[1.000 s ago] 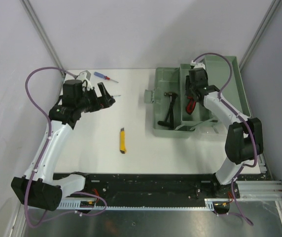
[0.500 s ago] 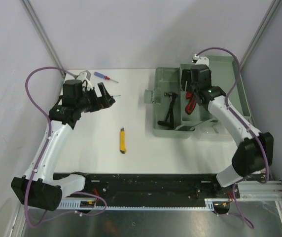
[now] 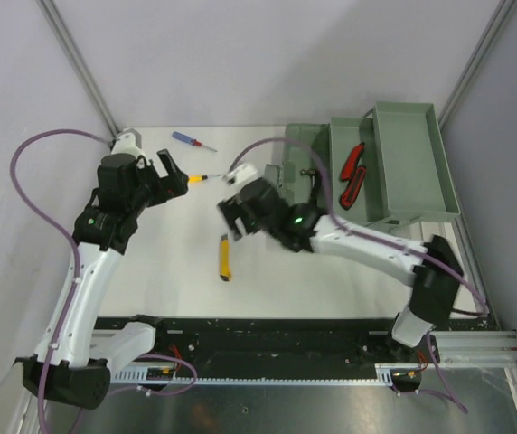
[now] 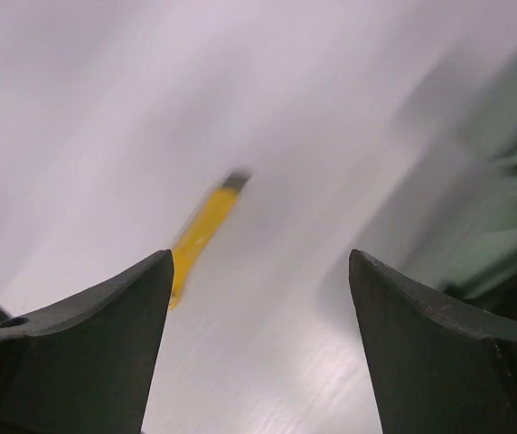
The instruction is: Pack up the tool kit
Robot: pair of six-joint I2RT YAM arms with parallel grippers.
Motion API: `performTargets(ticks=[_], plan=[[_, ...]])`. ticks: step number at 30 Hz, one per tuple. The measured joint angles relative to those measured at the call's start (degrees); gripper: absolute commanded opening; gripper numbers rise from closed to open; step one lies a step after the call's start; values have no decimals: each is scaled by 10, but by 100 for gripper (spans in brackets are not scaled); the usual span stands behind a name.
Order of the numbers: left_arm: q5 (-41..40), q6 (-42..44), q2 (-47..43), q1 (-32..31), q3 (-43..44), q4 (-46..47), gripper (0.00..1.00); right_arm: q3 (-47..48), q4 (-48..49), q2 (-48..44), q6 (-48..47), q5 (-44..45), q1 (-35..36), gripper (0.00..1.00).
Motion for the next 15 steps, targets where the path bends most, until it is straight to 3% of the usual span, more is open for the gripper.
performTargets(ticks=[5, 10, 15], plan=[[-83, 0, -31, 0, 2, -7, 98, 31, -7, 147, 37, 2, 87, 83], [-129, -4, -33, 0, 2, -17, 98, 139, -49, 296, 72, 22, 134, 84], [-138, -4, -33, 0, 2, -21, 98, 174, -69, 338, 100, 40, 140, 83]])
